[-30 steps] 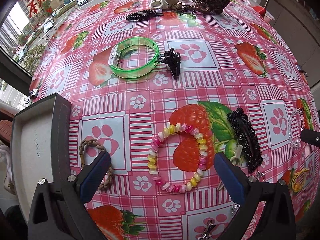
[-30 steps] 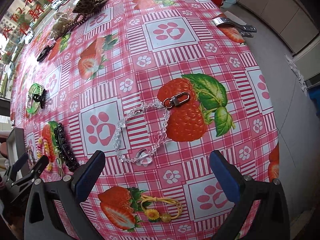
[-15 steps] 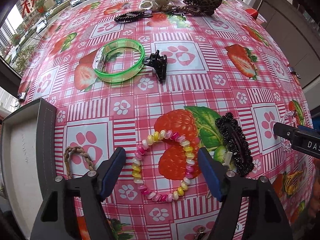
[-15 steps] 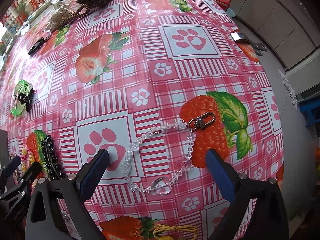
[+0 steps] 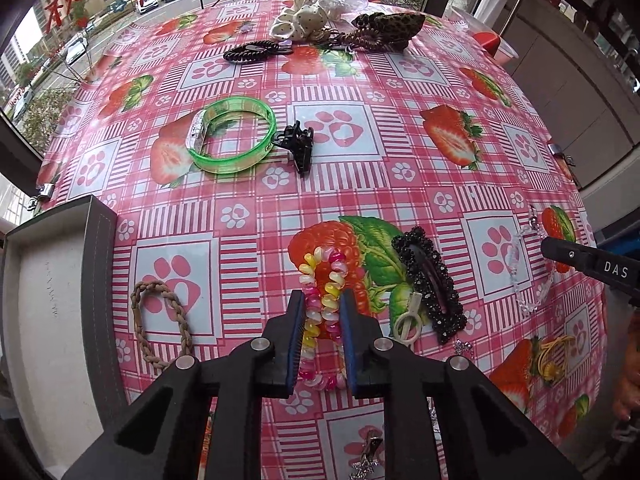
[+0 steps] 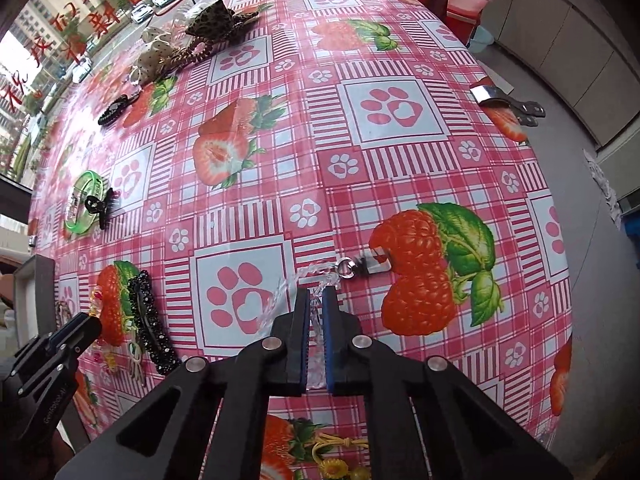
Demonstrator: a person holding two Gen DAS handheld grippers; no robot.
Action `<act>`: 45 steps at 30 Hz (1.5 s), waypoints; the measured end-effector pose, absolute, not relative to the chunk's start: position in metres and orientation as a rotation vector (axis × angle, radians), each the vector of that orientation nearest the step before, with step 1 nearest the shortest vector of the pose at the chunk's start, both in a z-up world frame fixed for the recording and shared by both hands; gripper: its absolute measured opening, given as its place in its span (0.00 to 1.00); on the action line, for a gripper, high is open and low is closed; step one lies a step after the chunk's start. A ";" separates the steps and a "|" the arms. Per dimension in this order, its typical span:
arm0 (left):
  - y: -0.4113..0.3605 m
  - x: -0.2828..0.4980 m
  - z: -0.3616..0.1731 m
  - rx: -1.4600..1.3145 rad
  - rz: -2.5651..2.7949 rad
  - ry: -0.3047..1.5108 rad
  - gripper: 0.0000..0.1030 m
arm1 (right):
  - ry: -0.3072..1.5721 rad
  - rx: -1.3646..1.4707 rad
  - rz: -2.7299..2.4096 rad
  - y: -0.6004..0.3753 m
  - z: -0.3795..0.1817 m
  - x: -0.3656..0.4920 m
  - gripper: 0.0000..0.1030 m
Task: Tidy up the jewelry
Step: 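Carry both bracelets into the white tray and open both tools to release them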
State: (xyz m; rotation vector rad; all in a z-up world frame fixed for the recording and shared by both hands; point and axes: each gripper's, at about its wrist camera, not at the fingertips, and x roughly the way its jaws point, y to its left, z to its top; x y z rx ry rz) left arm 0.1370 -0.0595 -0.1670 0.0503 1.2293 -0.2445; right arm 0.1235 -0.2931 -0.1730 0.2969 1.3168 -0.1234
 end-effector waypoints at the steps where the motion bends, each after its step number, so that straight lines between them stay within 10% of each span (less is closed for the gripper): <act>1: -0.058 0.136 -0.164 0.042 -0.244 1.225 0.23 | 1.312 0.309 -0.114 -0.298 -0.172 0.122 0.05; 21: 0.014 0.112 -0.099 -0.072 -0.149 1.129 0.23 | 1.229 0.314 0.043 -0.256 -0.108 0.119 0.05; 45: 0.196 0.118 -0.116 -0.170 0.207 1.087 0.16 | 1.231 0.211 0.648 0.029 -0.092 0.178 0.05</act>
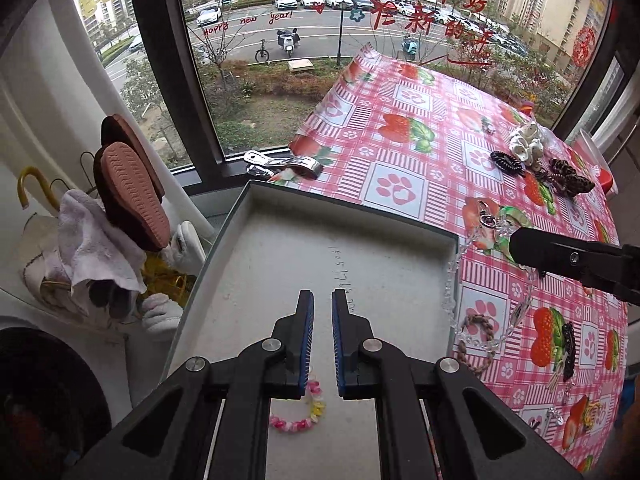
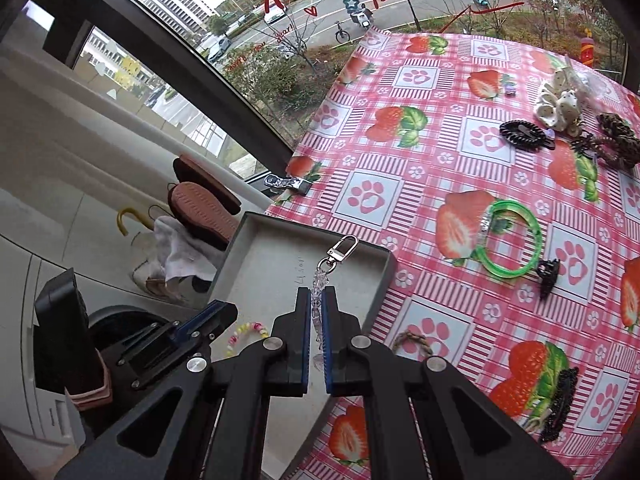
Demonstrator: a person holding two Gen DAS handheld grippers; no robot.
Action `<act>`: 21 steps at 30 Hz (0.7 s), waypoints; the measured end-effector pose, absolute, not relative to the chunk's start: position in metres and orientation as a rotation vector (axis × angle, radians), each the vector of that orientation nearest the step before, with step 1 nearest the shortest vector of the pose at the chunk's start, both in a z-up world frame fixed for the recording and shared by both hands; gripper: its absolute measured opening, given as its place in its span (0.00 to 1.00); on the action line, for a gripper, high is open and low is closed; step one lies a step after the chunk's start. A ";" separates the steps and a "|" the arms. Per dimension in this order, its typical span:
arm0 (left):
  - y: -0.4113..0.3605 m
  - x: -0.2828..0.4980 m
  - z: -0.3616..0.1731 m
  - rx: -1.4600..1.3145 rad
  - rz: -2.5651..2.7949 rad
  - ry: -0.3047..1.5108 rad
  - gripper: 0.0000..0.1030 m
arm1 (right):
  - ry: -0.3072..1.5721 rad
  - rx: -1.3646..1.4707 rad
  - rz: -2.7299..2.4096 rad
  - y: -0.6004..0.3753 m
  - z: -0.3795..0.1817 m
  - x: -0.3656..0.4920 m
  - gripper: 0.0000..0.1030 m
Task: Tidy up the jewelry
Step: 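Carry both bracelets into the white tray and open both tools to release them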
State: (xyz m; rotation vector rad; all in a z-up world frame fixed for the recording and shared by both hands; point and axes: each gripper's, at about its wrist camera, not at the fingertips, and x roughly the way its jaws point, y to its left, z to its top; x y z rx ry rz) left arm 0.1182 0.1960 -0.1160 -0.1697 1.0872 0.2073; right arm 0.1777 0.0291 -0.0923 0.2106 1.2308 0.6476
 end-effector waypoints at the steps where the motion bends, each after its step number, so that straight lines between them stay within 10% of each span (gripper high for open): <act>1: 0.201 0.121 -0.122 -0.176 0.214 1.094 0.16 | 1.239 0.206 0.659 0.038 -0.098 0.180 0.05; 21: 0.221 0.136 -0.182 -0.161 0.318 1.218 0.16 | 1.420 0.053 0.591 0.083 -0.195 0.201 0.10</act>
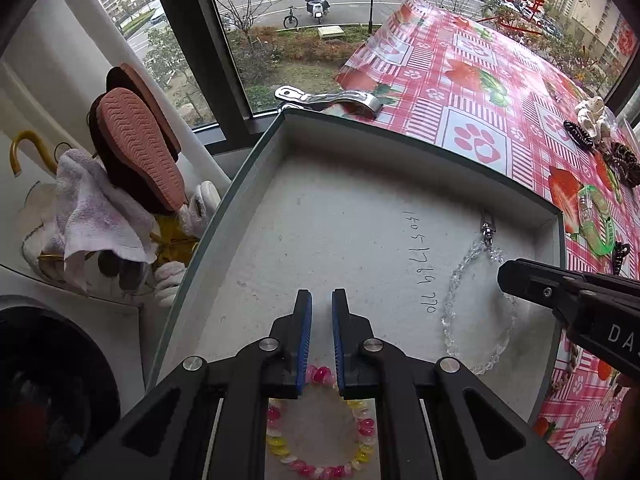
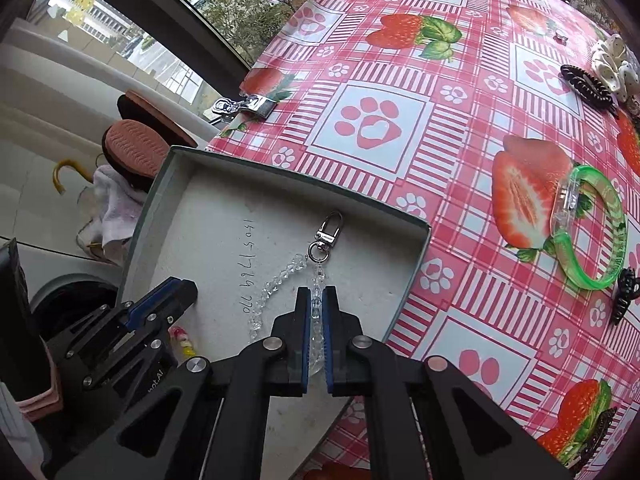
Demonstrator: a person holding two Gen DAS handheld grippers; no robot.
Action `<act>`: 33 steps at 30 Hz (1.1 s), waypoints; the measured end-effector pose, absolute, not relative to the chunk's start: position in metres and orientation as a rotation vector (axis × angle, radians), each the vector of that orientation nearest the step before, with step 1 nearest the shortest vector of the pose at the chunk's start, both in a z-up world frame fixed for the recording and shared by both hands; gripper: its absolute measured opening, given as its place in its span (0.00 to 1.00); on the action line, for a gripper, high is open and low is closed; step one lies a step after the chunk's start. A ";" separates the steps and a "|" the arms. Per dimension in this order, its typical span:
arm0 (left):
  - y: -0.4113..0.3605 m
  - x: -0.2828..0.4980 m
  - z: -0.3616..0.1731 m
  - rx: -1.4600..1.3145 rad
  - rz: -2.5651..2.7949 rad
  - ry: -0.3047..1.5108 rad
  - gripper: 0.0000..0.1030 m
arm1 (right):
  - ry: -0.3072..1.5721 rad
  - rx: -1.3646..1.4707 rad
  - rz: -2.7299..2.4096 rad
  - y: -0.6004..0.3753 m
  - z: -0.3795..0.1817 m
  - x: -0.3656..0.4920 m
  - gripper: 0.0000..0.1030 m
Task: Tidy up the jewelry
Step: 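Carry both bracelets into the white tray and open both tools to release them, then grasp the black beaded hair clip with the left tool while the right tool grasps the yellow sunflower cord bracelet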
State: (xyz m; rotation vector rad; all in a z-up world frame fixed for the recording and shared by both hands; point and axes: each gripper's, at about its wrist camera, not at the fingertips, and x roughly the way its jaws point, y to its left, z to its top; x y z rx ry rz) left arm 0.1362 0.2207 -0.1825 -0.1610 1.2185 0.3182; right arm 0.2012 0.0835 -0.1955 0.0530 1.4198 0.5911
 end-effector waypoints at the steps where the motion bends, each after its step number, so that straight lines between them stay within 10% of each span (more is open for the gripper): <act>1: 0.221 0.136 -0.181 -0.162 0.318 1.217 0.16 | 1.416 0.058 0.594 0.083 -0.193 0.202 0.15; 3: 0.220 0.134 -0.178 -0.149 0.323 1.212 0.16 | 1.401 0.076 0.603 0.081 -0.186 0.202 0.44; 7: 0.217 0.132 -0.171 -0.145 0.321 1.206 0.23 | 1.345 0.111 0.637 0.074 -0.163 0.199 0.48; 9: 0.215 0.130 -0.167 -0.147 0.329 1.206 0.95 | 1.325 0.120 0.638 0.068 -0.152 0.195 0.52; 10: 0.213 0.126 -0.160 -0.137 0.354 1.170 1.00 | 1.316 0.123 0.632 0.064 -0.147 0.194 0.54; 16: 0.188 0.121 -0.143 -0.081 0.298 1.157 1.00 | 1.291 0.156 0.558 0.021 -0.129 0.185 0.59; 18: 0.175 0.119 -0.139 -0.065 0.273 1.153 1.00 | 1.293 0.166 0.518 0.002 -0.127 0.181 0.77; 33: 0.052 0.110 -0.130 -0.003 0.015 1.208 1.00 | 1.343 0.192 0.163 -0.172 -0.134 0.119 0.78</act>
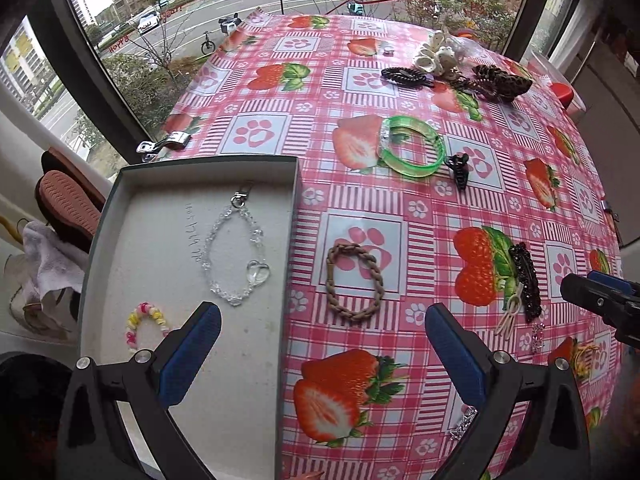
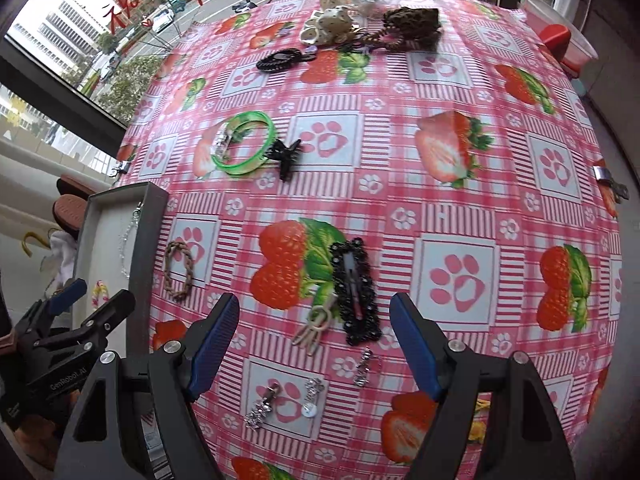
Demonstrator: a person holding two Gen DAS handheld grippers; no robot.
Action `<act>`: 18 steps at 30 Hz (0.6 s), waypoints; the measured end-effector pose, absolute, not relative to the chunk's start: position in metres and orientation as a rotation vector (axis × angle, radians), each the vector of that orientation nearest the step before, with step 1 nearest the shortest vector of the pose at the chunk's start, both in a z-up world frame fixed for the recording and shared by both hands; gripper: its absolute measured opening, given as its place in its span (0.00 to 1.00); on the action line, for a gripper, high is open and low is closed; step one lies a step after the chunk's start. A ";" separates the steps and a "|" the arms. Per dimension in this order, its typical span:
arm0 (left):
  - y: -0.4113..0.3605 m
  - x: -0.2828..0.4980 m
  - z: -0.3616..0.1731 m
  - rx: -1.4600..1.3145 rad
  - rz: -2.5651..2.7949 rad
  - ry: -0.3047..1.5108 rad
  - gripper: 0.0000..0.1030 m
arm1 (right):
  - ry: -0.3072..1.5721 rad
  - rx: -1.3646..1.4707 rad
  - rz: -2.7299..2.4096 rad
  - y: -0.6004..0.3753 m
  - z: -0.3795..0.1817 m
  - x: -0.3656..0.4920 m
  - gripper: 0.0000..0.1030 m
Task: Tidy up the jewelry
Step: 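Grasp the black beaded hair clip with the left tool while the right tool grasps the yellow sunflower cord bracelet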
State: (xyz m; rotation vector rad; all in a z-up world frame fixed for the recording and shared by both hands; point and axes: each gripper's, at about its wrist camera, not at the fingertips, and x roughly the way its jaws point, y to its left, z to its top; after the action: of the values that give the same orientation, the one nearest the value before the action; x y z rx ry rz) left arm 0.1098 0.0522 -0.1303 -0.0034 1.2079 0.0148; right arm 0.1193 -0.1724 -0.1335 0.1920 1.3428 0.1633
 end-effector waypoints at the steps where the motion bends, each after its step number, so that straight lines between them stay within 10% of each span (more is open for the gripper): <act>1: 0.046 0.111 -0.132 -0.001 0.003 1.216 1.00 | 1.346 0.198 0.138 -0.184 -0.134 0.114 0.78; 18: -0.059 0.109 -0.158 0.004 -0.191 1.333 1.00 | 1.444 0.278 -0.130 -0.302 -0.160 0.017 0.78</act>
State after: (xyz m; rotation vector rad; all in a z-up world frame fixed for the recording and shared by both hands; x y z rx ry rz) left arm 0.1095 -0.0591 -0.1576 0.0045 1.3328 -0.1911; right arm 0.0173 -0.3016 -0.1597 0.2785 1.4441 -0.1304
